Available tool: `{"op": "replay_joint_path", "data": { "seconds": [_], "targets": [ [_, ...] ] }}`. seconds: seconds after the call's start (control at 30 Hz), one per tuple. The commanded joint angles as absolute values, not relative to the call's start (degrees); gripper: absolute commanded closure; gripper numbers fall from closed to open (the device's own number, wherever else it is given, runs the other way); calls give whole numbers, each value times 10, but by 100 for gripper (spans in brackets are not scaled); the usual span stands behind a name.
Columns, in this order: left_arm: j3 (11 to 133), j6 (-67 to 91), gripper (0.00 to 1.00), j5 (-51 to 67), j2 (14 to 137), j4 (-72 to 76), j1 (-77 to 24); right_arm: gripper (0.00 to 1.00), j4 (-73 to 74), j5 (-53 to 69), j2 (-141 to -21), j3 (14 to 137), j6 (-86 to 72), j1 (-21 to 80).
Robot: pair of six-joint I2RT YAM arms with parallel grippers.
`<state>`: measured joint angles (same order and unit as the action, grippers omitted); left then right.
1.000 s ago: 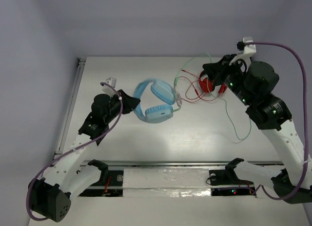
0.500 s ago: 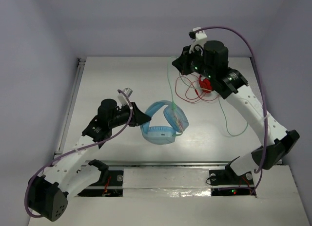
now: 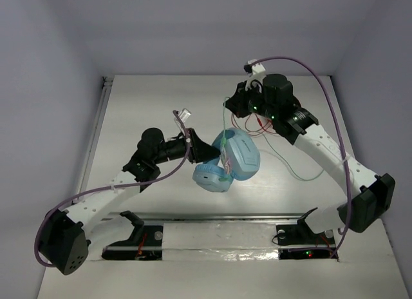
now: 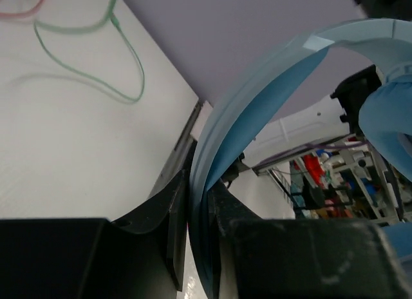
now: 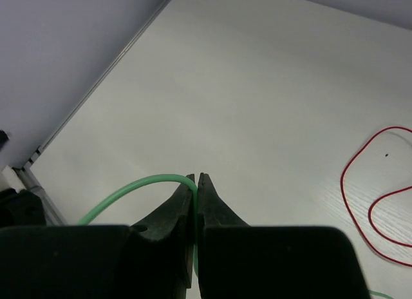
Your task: Wrap the headphones
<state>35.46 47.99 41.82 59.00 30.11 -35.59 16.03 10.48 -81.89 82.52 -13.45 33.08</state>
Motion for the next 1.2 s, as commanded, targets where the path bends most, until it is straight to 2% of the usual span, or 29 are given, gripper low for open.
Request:
{"op": "replay_joint_path", "data": {
  "seconds": [0.0,0.03,0.13,0.33,0.43,0.47,0.53,0.67,0.8,0.93,1.17],
  "targets": [
    [434,462,100,398,546,380,-363,100,91,93,-776,780,-142,332],
    [455,434,100,367,536,280,-363,100,87,90,-769,770,-142,332],
    [517,367,100,265,501,149,-363,100,80,71,-742,732,-149,332],
    [530,391,100,259,471,190,-363,99,-22,212,-720,651,-180,332],
    [531,411,100,258,478,212,-363,89,-107,305,-712,597,-205,332],
    [533,417,100,257,481,213,-363,78,-129,325,-710,583,-210,332],
    [546,419,100,250,484,207,-363,67,-162,362,-715,556,-221,332],
    [577,406,100,204,483,171,-363,60,-198,378,-727,524,-240,332],
    [602,411,100,175,486,171,-363,56,-280,396,-743,477,-289,332],
    [649,385,100,98,492,111,-363,54,-404,429,-757,414,-364,332],
    [716,334,100,-50,503,58,-363,59,-451,432,-774,354,-405,405]
  ]
}}
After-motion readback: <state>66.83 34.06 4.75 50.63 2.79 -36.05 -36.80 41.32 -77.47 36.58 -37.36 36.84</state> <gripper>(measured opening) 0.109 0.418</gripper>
